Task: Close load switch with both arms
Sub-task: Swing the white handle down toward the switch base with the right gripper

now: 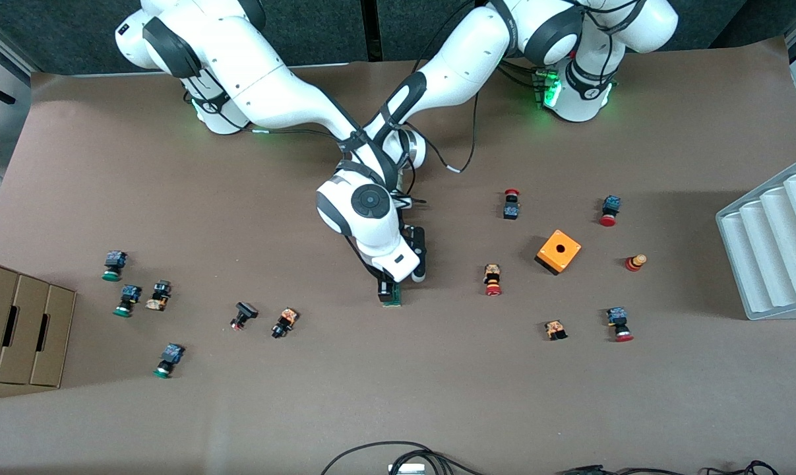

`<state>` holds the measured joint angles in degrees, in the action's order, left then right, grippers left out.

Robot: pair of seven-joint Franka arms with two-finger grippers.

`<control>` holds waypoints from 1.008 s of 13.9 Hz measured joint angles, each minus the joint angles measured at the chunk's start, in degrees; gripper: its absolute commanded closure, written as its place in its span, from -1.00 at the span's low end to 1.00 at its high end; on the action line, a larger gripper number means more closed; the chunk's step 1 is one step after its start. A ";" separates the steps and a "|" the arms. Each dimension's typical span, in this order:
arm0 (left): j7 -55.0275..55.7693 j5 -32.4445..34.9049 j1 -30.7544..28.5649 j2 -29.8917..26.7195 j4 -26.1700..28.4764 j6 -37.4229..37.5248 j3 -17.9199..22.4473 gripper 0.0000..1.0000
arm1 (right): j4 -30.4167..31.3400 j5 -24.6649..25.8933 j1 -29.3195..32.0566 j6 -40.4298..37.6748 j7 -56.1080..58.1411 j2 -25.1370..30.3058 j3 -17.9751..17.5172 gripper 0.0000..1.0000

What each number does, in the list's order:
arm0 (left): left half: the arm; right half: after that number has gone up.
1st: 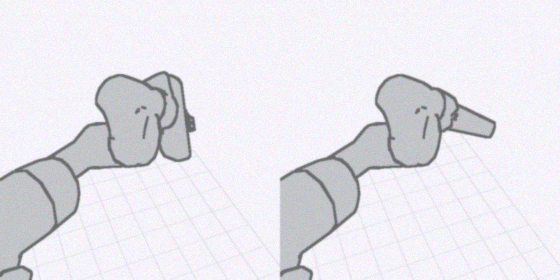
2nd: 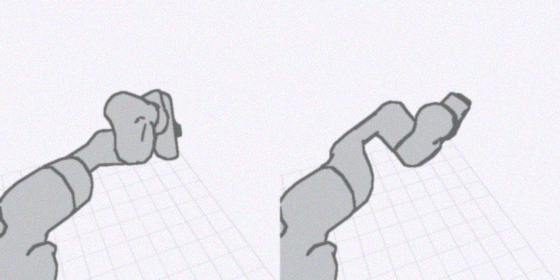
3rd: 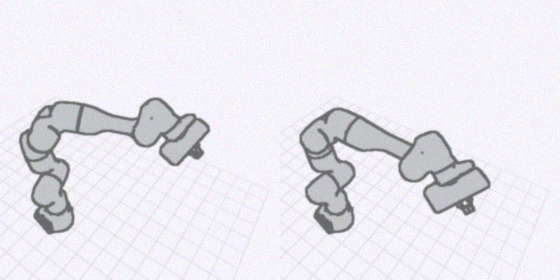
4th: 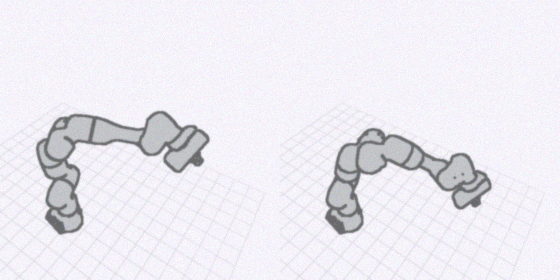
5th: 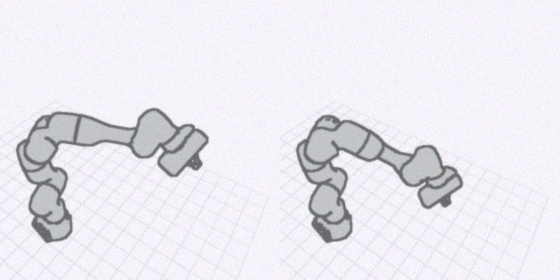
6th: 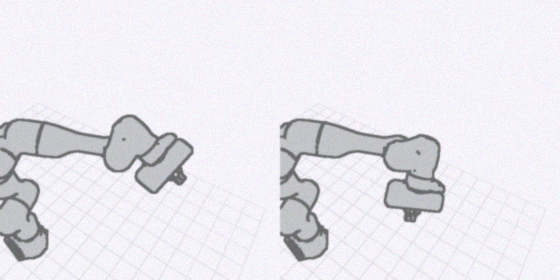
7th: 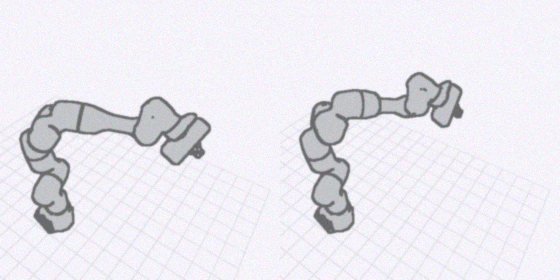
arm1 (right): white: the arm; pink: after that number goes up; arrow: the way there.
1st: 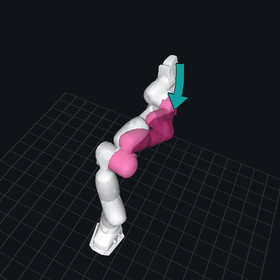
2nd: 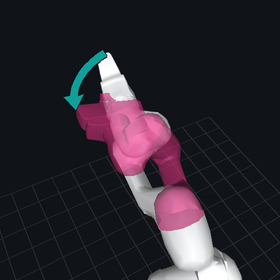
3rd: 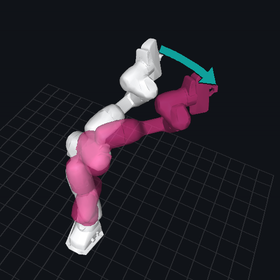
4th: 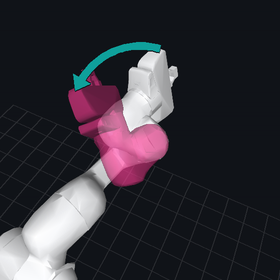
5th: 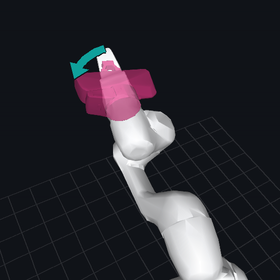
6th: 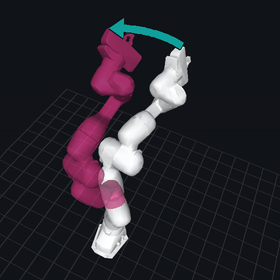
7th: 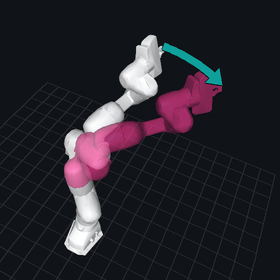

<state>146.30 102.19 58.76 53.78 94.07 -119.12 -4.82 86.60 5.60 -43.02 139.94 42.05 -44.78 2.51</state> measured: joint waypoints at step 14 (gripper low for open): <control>0.00 0.00 0.00 0.00 0.00 0.00 0.00 0.37 | -0.24 0.00 0.75 0.08 0.03 0.55 0.01 -0.03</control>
<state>146.30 102.20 58.77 53.78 94.07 -119.11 -4.82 86.36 5.60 -42.27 140.02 42.07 -44.23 2.52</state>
